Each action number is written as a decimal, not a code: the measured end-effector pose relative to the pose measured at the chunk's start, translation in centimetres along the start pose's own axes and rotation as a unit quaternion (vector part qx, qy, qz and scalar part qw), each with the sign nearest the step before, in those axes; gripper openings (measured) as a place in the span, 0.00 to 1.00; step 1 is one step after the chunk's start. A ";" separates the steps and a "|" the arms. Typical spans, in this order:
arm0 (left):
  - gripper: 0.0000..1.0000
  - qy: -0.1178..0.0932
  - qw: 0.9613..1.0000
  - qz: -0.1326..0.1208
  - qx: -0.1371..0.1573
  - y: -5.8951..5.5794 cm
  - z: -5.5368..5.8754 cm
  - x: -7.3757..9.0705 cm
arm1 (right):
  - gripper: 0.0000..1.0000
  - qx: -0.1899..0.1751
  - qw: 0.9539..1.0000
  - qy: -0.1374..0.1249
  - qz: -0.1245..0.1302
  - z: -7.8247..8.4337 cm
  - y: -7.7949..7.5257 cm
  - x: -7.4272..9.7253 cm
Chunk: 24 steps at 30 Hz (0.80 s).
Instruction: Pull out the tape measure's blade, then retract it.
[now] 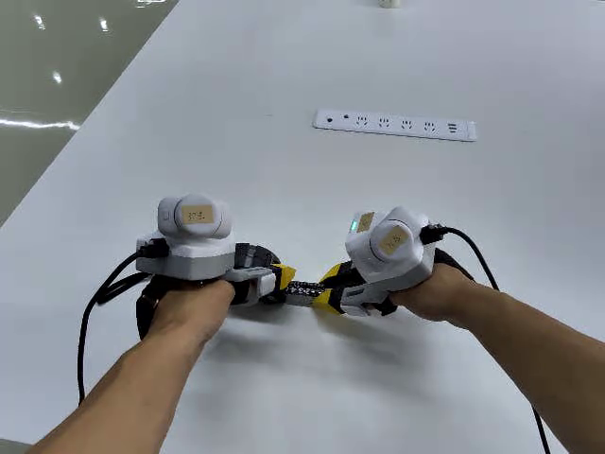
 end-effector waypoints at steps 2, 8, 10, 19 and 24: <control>0.58 0.000 1.000 0.000 0.000 0.0 0.0 0.0 | 0.10 0.001 1.000 -0.001 -0.001 -0.1 0.0 -0.2; 0.58 0.001 1.000 0.001 0.001 0.1 0.1 -0.1 | 0.10 0.003 1.000 -0.003 -0.005 -0.4 0.1 -0.8; 0.58 0.001 1.000 0.001 0.001 0.1 0.1 -0.1 | 0.10 0.004 1.000 -0.003 -0.006 -0.4 0.2 -1.0; 0.58 0.001 1.000 0.001 0.002 0.1 0.2 0.0 | 0.11 0.009 1.000 -0.006 -0.013 -1.0 0.5 -1.9; 0.58 0.001 1.000 0.002 0.003 0.1 0.2 0.0 | 0.11 0.014 1.000 -0.007 -0.018 -1.3 0.5 -2.3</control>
Point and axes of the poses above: the centre of the closed fingertips' face, and the gripper's own axes: x roughly backward along the fingers, y roughly to its left, z roughly out of its underside, the point moved 1 cm from there along x, roughly backward along the fingers, and after that the axes turned 13 degrees about -y, right-handed, at the moved point
